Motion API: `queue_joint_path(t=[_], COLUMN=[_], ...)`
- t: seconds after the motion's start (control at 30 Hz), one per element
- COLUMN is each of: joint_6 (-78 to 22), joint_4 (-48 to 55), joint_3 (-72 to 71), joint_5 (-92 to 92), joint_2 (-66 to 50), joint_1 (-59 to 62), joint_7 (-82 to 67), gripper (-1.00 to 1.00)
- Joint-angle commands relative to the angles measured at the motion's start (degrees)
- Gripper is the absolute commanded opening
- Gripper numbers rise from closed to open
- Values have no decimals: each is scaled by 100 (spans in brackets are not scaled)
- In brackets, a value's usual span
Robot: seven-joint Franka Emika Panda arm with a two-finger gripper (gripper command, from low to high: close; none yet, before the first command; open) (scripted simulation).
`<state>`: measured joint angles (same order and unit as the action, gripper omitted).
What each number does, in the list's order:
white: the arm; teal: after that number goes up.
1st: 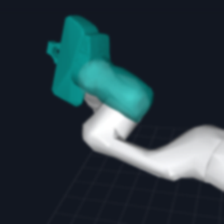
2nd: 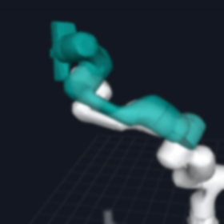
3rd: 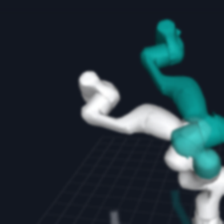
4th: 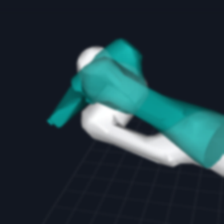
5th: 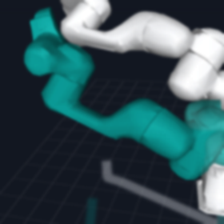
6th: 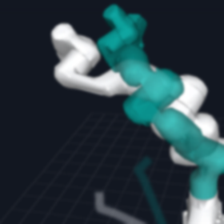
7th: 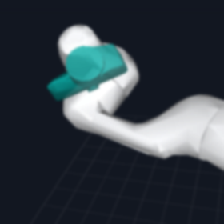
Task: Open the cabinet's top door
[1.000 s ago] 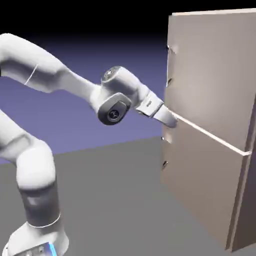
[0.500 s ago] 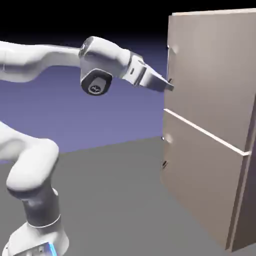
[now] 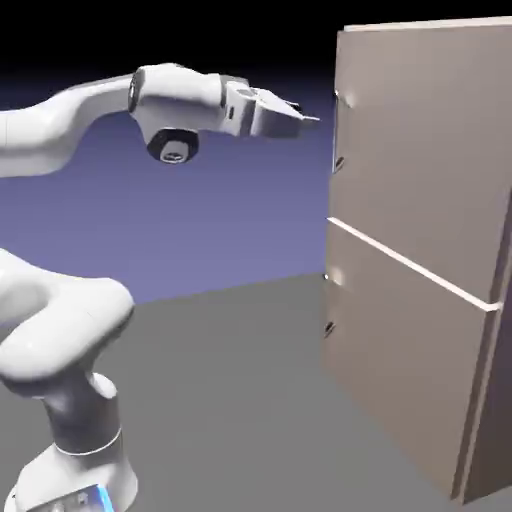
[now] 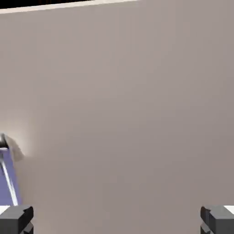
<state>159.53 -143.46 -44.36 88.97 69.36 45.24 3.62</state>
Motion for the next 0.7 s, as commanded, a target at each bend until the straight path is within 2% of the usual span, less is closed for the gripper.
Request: queue_joint_path(t=[0.0, 0.43, 0.63, 0.67], joint_6=[-41, -559, -689, -689], joint_4=[49, 677, 1407, 1407], joint_3=[-124, -1711, -1983, -1983], joint_5=[250, 3432, 3863, 3863], joint_2=[103, 1416, 1269, 1269], joint_1=[129, 1772, 2665, 2665], joint_7=[-109, -1498, -1635, -1635], gripper=[0, 0, 0, -100])
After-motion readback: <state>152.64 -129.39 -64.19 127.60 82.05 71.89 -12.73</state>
